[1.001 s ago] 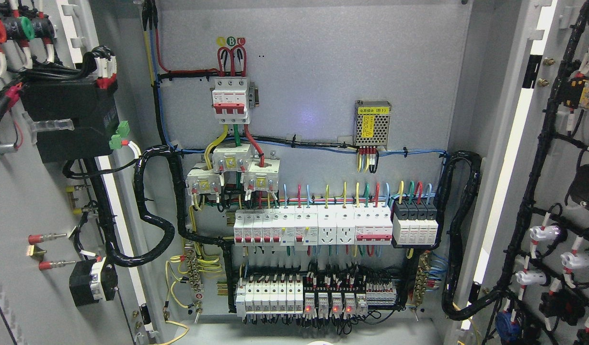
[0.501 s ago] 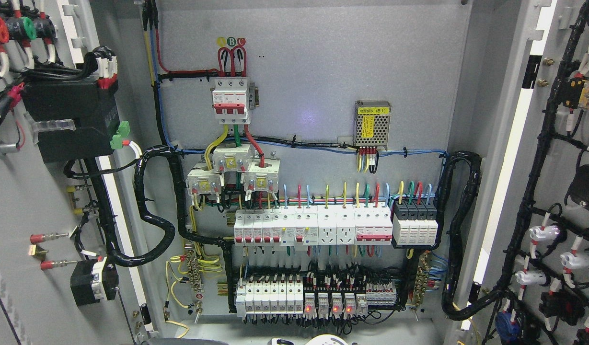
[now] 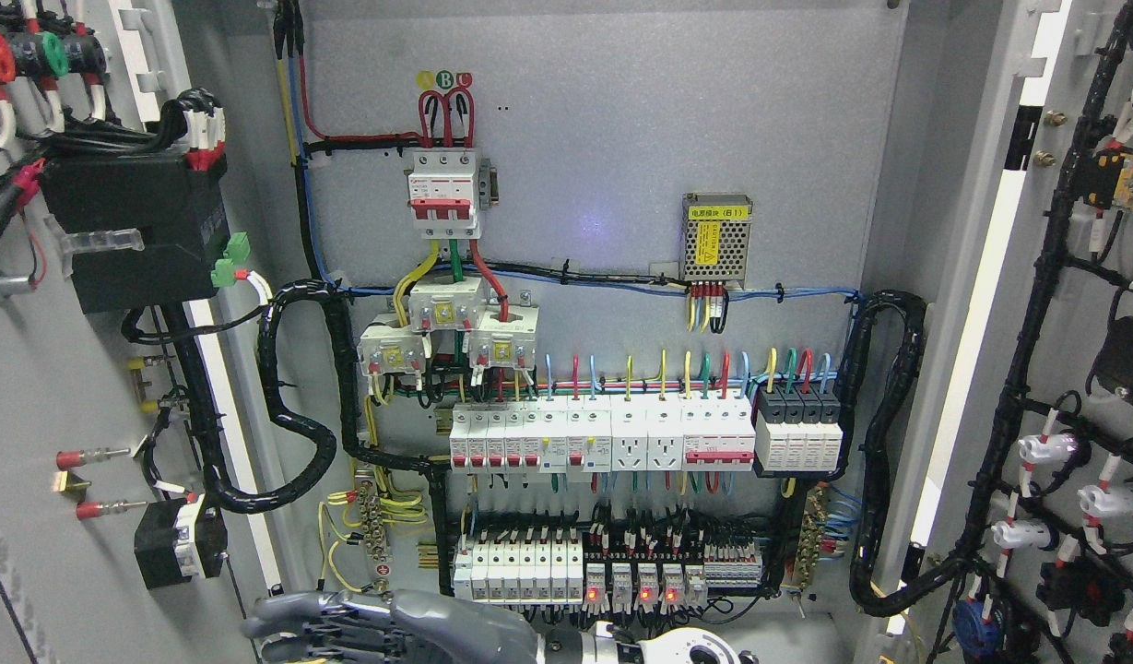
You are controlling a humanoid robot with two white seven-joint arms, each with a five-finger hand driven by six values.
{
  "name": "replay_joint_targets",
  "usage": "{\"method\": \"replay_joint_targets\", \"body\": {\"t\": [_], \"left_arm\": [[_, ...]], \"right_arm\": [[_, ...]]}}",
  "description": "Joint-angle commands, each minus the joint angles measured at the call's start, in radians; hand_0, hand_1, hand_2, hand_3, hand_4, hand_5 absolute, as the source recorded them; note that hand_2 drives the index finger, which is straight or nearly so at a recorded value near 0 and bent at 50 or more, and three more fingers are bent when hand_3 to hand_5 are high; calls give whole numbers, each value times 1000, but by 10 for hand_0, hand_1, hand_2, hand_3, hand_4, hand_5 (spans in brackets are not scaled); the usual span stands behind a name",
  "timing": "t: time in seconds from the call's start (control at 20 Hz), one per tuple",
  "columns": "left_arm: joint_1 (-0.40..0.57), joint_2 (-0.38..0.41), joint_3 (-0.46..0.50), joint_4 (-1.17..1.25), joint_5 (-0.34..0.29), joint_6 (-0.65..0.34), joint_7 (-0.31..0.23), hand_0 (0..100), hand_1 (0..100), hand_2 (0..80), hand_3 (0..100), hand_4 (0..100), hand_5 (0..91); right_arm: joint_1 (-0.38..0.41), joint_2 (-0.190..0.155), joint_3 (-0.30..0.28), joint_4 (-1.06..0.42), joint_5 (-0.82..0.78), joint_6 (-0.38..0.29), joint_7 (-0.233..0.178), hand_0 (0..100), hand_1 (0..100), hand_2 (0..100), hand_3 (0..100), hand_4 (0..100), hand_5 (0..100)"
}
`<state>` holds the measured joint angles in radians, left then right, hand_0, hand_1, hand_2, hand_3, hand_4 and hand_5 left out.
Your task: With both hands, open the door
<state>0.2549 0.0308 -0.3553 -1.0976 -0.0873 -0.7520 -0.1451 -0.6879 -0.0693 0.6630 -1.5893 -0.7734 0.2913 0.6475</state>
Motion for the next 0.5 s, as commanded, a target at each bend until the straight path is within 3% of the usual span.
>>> {"method": "replay_joint_targets", "body": {"t": [0.0,0.15,0.45], "left_arm": [[-5,37,-79,-416,-20,-215,-4,120,556,0,0,0,0],[-13,35,-71,-465,-19,-315,1,120,556,0,0,0,0],[-69,11,-21,-619,-14,-400,7,120,556,0,0,0,0]], "right_arm": [[79,-53,-175,-26,72,-6,-25,56,142,0,0,0,0],[143,-56,-207,-105,149,-6,-69,56,142,0,0,0,0],[228,-56,-261,-190,161,-9,-120,56,142,0,0,0,0]]}}
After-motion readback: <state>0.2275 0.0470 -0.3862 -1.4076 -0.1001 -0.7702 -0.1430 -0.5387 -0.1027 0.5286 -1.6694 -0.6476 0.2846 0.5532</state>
